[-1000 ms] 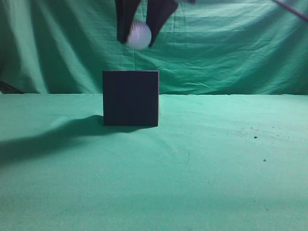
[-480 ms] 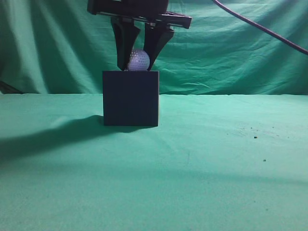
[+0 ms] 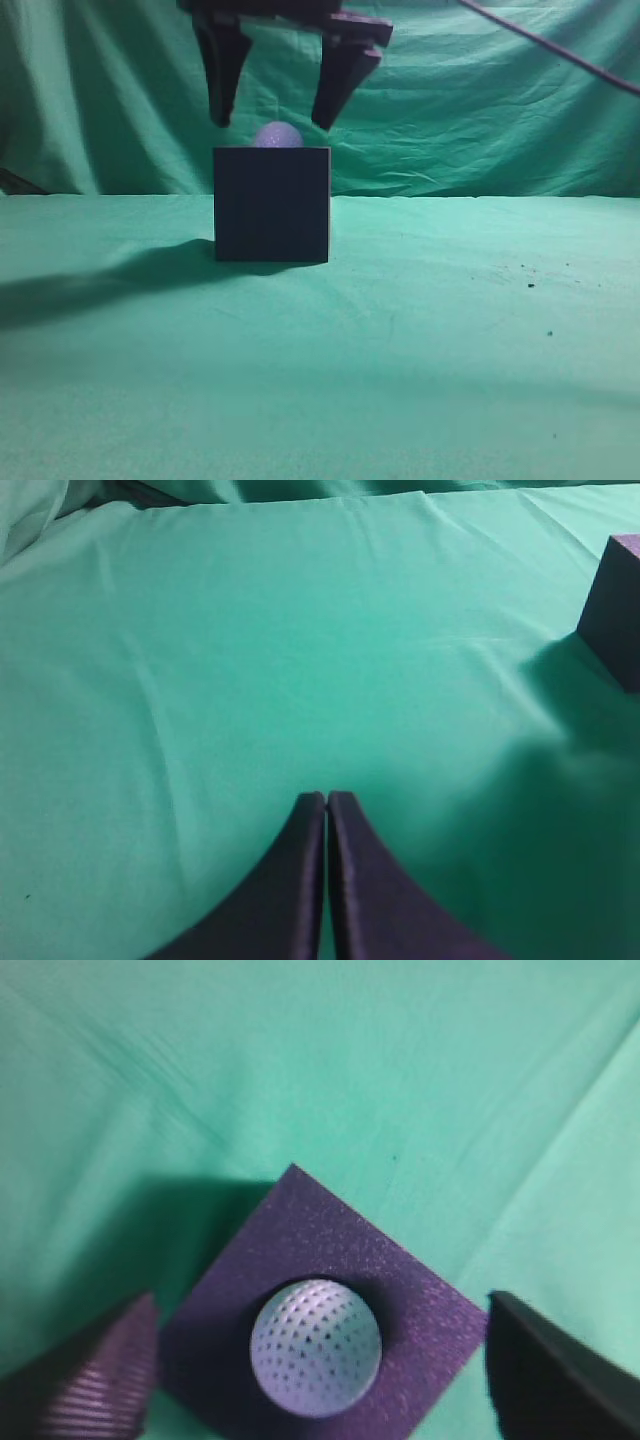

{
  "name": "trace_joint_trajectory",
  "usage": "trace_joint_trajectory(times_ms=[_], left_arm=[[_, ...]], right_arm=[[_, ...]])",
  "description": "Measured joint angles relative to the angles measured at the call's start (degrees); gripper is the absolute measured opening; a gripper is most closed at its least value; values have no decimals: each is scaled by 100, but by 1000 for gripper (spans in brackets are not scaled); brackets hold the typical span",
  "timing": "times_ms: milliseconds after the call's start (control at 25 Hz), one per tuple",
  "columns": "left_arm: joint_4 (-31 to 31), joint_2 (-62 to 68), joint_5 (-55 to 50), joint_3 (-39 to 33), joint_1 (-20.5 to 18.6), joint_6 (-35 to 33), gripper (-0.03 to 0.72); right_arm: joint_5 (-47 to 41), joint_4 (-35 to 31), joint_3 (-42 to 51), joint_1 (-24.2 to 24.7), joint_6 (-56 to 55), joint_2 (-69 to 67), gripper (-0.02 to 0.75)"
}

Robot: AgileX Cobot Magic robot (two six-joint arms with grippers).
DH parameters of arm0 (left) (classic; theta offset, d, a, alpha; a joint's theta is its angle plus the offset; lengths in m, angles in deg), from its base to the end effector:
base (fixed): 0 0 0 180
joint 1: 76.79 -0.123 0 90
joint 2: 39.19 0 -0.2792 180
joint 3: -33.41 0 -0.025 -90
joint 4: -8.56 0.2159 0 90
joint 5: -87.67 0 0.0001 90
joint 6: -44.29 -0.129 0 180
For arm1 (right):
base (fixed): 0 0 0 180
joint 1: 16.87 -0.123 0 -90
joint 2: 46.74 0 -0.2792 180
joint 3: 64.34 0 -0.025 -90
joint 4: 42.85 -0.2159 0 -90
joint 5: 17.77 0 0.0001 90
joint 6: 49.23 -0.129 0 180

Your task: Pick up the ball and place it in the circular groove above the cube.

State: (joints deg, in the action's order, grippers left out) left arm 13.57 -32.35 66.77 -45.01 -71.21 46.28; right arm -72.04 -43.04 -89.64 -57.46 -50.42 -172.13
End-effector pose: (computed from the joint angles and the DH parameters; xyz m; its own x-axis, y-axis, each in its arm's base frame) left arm 0.0599 -0.0018 0.1632 -0.2723 0.0738 -0.9594 0.0803 0.9953 0.0537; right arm 0.3296 0.2829 0.2211 -0.6992 -0.5692 -0.4326 -0.6358 0.7717 0.0123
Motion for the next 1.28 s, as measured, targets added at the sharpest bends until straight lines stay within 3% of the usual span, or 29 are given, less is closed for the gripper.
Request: trace_joint_trajectory(times_ms=[40,80,200,360,480,640,800,1080,1280], left_arm=[[0,0,0,0,0,0,0],[0,0,0,0,0,0,0],[0,0,0,0,0,0,0],[0,0,0,0,0,0,0],[0,0,0,0,0,0,0],[0,0,0,0,0,0,0],[0,0,0,0,0,0,0],[0,0,0,0,0,0,0],[0,0,0,0,0,0,0]], right_arm=[[-98,0,-93,0,0,58,610],[-217,0,-179,0,0,154,560],[-650,70,-395,0,0,526,396],[-1200,419,-447,0,0,1120,115],[-1569,735,-447,0,-13,1555,0],[-1738,1086,-385,0,-99,2179,0],[-1750,1178,294,0,-275,3098,0],[-1745,1421,2470,0,-856,5073,0],[-1004,1392,4269,0,-1404,6753,0]])
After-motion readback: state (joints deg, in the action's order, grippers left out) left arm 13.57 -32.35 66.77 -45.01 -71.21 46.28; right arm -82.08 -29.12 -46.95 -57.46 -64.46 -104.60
